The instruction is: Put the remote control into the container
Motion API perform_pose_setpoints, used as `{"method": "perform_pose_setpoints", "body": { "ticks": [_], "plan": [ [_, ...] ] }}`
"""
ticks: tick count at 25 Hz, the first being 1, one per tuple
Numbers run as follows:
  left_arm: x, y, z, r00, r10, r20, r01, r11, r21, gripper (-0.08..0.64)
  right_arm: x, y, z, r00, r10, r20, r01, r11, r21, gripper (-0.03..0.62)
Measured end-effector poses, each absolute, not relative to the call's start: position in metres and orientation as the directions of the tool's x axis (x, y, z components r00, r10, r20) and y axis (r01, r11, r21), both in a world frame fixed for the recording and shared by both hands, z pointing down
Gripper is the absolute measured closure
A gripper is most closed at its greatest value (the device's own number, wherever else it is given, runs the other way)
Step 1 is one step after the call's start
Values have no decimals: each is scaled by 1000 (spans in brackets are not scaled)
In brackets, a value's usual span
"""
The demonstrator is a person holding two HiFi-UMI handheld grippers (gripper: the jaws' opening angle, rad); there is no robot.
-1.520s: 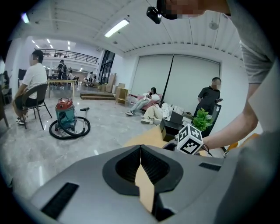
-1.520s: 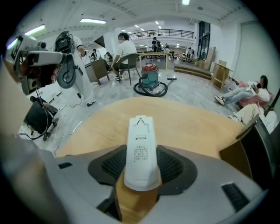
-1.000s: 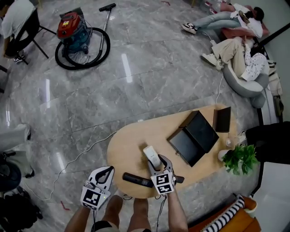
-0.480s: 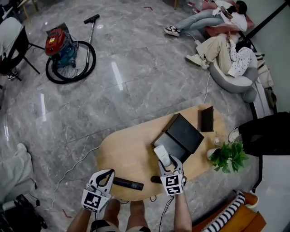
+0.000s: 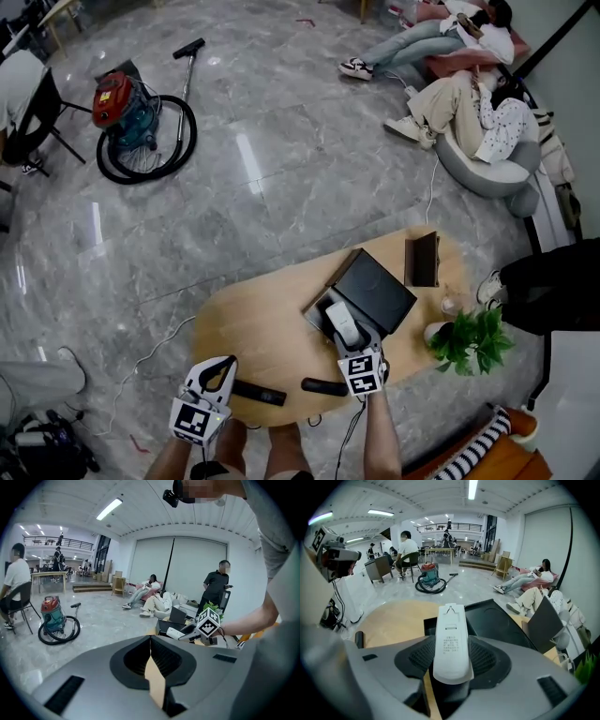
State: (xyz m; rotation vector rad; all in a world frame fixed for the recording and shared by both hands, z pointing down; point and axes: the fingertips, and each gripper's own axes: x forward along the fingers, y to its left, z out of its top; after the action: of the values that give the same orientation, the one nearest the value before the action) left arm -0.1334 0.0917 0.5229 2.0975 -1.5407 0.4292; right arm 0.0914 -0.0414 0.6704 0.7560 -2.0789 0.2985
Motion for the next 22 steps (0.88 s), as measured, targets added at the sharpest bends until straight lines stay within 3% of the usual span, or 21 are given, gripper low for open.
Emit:
{"method": "perform_pose_setpoints", "body": {
  "ticks": [22],
  "plan": [
    [-115,55,555,266,-763,589,-963,-185,195,551,108,-54,760,-394,-233,889,-585,810,-47,374]
  ]
}}
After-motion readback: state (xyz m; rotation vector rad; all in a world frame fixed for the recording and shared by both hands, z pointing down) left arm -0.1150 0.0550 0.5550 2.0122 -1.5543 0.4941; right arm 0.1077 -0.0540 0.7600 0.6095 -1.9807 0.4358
